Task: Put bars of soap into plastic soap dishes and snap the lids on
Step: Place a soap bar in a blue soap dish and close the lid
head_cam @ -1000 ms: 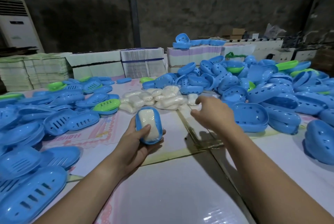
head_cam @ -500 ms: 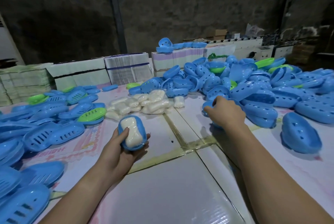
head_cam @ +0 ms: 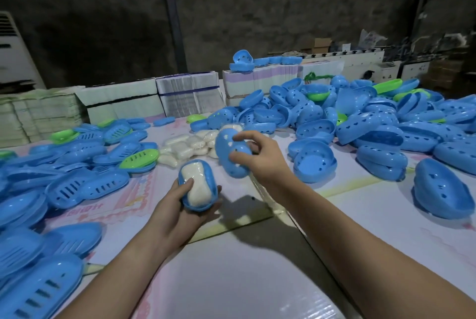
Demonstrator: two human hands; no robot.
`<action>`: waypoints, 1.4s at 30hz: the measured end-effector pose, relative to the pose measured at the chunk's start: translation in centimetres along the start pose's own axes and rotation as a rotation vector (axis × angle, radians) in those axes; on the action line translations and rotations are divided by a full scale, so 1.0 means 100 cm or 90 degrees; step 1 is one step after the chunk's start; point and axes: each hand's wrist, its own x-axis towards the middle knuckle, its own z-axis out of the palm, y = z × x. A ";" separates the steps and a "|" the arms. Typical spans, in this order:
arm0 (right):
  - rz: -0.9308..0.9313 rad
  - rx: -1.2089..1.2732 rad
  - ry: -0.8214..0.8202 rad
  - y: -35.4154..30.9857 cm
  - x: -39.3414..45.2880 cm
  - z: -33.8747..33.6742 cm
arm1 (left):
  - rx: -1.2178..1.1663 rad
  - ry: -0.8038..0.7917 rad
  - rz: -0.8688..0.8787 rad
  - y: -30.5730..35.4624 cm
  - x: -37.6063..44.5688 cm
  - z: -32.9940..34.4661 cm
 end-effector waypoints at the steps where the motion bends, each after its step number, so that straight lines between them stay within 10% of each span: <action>1: 0.066 0.122 -0.037 -0.002 0.003 0.010 | -0.013 -0.005 0.006 0.001 -0.001 0.001; 4: 0.194 0.258 -0.100 0.002 0.008 0.033 | -0.039 -0.007 0.007 0.003 -0.001 0.003; 10: 0.159 -0.159 -0.086 0.037 0.005 0.036 | -0.081 -0.039 -0.048 0.005 -0.002 0.004; 20: 0.003 -0.388 -0.062 0.032 0.000 0.034 | -0.051 -0.133 -0.046 0.006 -0.001 0.000; 42: 0.019 -0.348 -0.130 0.024 -0.001 0.032 | -0.008 -0.128 0.009 0.004 -0.007 -0.001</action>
